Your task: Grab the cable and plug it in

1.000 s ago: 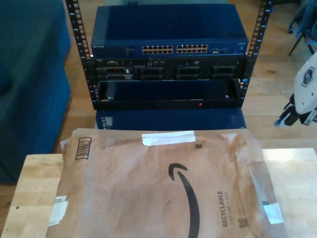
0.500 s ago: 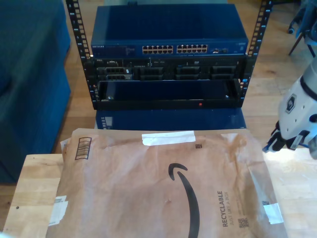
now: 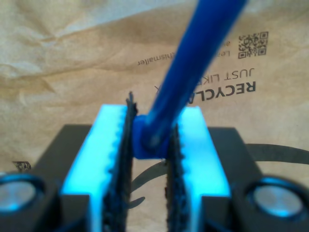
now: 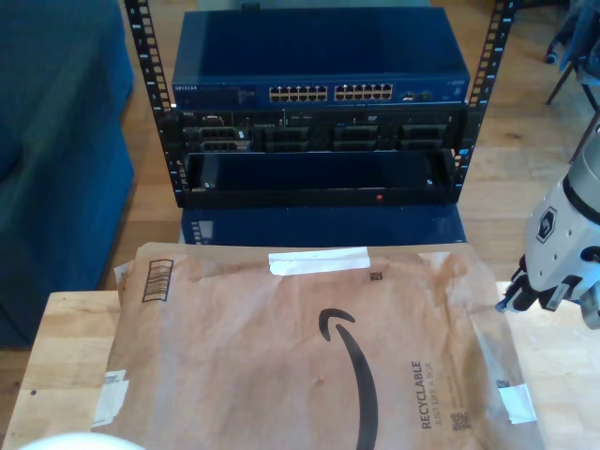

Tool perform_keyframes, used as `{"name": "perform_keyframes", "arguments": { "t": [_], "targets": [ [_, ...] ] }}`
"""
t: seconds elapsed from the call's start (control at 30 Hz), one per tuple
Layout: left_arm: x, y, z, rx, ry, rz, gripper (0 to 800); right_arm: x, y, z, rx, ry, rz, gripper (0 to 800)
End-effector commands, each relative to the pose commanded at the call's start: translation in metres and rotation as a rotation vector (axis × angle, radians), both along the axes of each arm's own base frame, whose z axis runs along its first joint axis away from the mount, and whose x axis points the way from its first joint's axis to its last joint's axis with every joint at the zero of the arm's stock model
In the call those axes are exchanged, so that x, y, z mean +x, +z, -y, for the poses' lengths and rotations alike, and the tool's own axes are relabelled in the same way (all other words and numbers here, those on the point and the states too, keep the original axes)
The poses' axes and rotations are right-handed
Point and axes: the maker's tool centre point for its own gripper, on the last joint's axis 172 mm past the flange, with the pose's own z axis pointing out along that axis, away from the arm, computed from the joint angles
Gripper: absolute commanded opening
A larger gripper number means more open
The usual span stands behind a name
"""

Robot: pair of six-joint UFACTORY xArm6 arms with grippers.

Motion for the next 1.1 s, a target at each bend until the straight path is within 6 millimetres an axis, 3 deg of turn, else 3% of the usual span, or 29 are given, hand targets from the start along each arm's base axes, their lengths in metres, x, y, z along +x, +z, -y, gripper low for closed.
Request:
{"name": "perform_keyframes", "arguments": {
  "t": [0.03,0.13,0.27,0.4,0.67,0.87,0.97,1.1],
  "targets": [
    [0.000,-0.004,-0.005,0.026,0.000,0.003,800,0.002,0.001,0.000,0.001,-0.004,0.007,1],
    [-0.004,-0.027,0.012,0.018,0.029,0.006,800,0.009,0.003,0.000,0.003,-0.012,0.031,1],
    [-0.003,-0.051,0.007,0.091,0.018,0.012,800,0.009,0.001,0.000,0.002,-0.010,0.028,1],
    [-0.001,-0.061,0.011,0.102,0.015,0.017,800,0.012,-0.004,0.002,0.000,-0.027,0.052,1],
    [-0.001,-0.061,0.011,0.099,0.021,0.019,800,0.016,0.037,0.000,-0.003,-0.026,0.174,0],
    [-0.001,-0.061,0.011,0.099,0.021,0.019,800,0.052,0.068,0.008,-0.021,-0.062,0.374,0],
    [-0.001,-0.061,0.011,0.099,0.021,0.019,800,0.078,0.088,0.013,-0.033,-0.075,0.479,0],
    [-0.001,-0.061,0.011,0.099,0.021,0.019,800,0.120,0.095,0.029,-0.096,-0.081,0.611,0]
  ]
}}
